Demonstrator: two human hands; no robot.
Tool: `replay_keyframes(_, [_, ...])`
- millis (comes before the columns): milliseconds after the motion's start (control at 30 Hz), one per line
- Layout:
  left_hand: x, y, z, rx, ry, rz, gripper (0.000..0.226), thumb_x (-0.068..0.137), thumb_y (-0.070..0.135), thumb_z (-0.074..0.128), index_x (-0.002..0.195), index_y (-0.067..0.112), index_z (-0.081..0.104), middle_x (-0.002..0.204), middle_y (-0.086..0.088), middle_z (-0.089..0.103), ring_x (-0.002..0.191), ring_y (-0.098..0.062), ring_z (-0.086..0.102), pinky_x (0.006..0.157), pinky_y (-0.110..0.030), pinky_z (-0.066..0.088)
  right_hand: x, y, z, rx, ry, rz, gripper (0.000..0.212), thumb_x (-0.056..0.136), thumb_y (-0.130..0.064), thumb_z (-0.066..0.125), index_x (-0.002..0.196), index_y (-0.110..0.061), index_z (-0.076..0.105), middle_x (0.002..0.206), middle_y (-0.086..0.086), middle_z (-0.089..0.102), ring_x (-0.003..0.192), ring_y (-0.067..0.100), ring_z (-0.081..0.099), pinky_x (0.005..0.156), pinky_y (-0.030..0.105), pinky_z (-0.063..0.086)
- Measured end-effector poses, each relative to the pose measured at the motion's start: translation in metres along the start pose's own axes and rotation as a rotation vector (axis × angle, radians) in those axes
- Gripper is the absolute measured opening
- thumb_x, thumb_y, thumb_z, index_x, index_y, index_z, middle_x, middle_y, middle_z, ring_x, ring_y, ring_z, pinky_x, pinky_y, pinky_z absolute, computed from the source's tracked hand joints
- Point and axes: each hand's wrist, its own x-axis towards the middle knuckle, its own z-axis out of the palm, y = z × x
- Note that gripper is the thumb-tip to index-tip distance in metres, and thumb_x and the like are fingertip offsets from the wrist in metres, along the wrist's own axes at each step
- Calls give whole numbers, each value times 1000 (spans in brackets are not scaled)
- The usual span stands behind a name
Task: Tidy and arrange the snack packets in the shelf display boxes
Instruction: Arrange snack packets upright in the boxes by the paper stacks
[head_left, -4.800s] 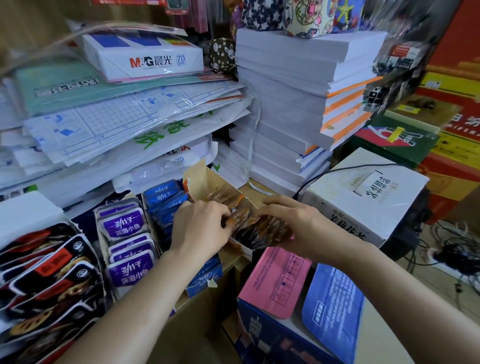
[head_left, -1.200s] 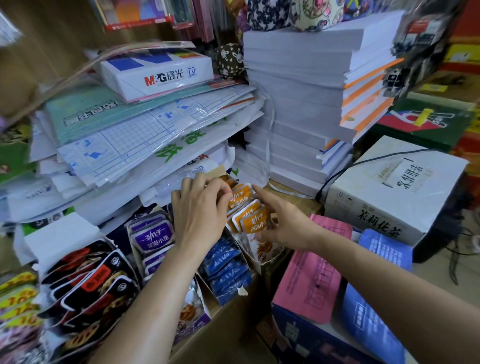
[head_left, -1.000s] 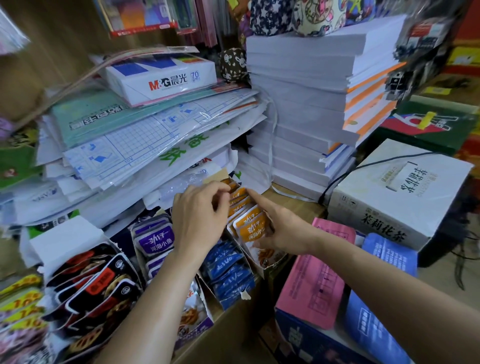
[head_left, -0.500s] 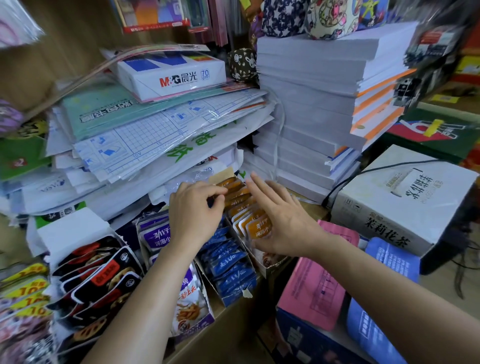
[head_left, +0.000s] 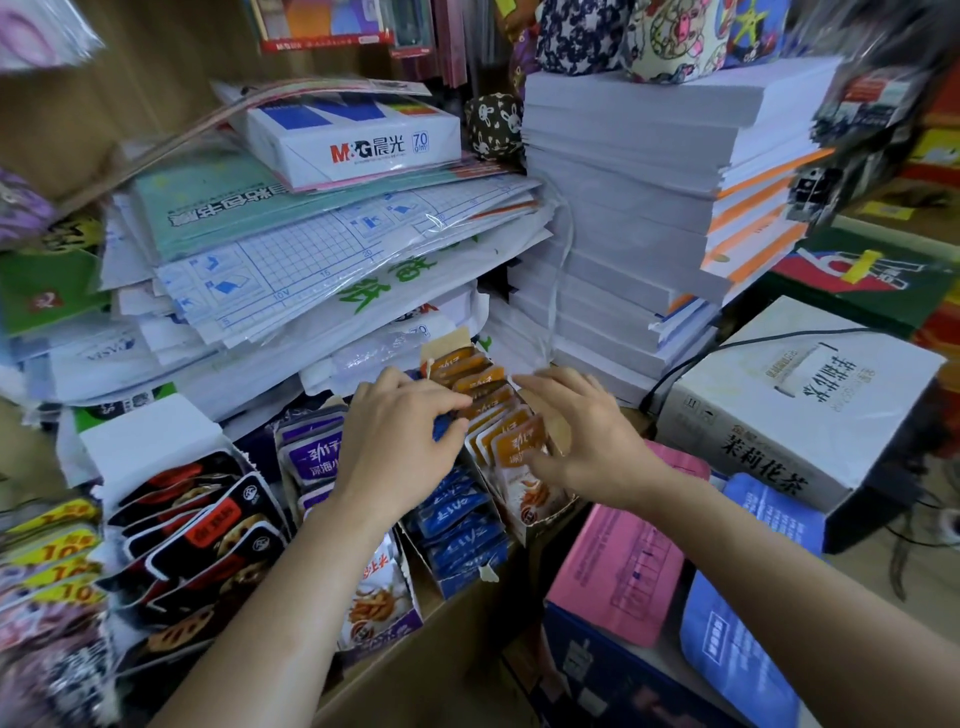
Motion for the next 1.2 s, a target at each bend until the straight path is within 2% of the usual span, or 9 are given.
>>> replay_keyframes(100, [-1,4,7,99,-70,20,35,97,44,60,130,36,66,121,17,68,106,-14,44,91,-34,32,-5,10,2,20,-19,-7,61,81,-23,73,140,-30,56,130,-12,54,120,7,50,102,34,46])
replay_keyframes(200, [0,7,8,95,-55,48,31,93,42,67,124,40,70,117,18,67,106,-15,45,89,-34,30,-6,10,3,35,-39,-12,57,83,-14,78,134,-30,59,116,-17,54,99,-3,51,85,10,40])
replay_keyframes(500, [5,14,11,320,-90,-46,40,89,66,59,117,41,71,116,12,68,107,-20,50,86,-39,31,-6,10,1,58,-43,68,40,83,-9,77,111,-30,57,88,-25,52,84,-8,53,67,12,39])
replay_keyframes(600, [7,16,11,317,-120,-77,28,89,63,62,102,41,74,116,11,65,109,-20,48,87,-39,30,-7,6,0,58,-34,67,40,82,-7,78,109,-29,57,87,-24,51,82,-10,52,63,9,39])
replay_keyframes(733, [10,15,13,174,-117,-124,17,90,56,66,87,40,72,115,17,62,109,-15,43,83,-35,22,-6,3,1,98,15,37,40,82,-2,76,110,-25,57,95,-24,51,87,-10,54,69,5,44])
replay_keyframes(867, [11,16,13,103,-112,-155,21,89,59,65,90,40,74,111,19,60,106,-13,41,83,-36,23,-4,3,1,56,-28,-7,50,80,-4,78,118,-28,55,110,-16,51,87,1,59,76,24,56])
replay_keyframes(967, [10,13,11,63,-91,-123,25,92,59,60,99,41,76,108,18,62,104,-14,45,84,-36,26,-5,2,-1,46,-34,-16,57,80,-10,77,128,-29,52,117,-14,46,91,3,56,79,27,56])
replay_keyframes(1100, [8,7,5,20,-5,-60,24,100,34,59,118,34,74,113,11,72,105,-17,56,88,-36,37,-6,1,-5,-28,-23,-84,75,81,-24,68,150,-26,38,146,-11,42,130,13,41,106,34,43])
replay_keyframes(1200, [3,5,8,113,-43,-41,29,98,27,60,124,34,72,108,9,74,104,-18,52,90,-38,40,-5,-2,4,-188,-180,-128,87,80,-50,55,158,-35,20,164,-16,19,146,17,21,111,43,31])
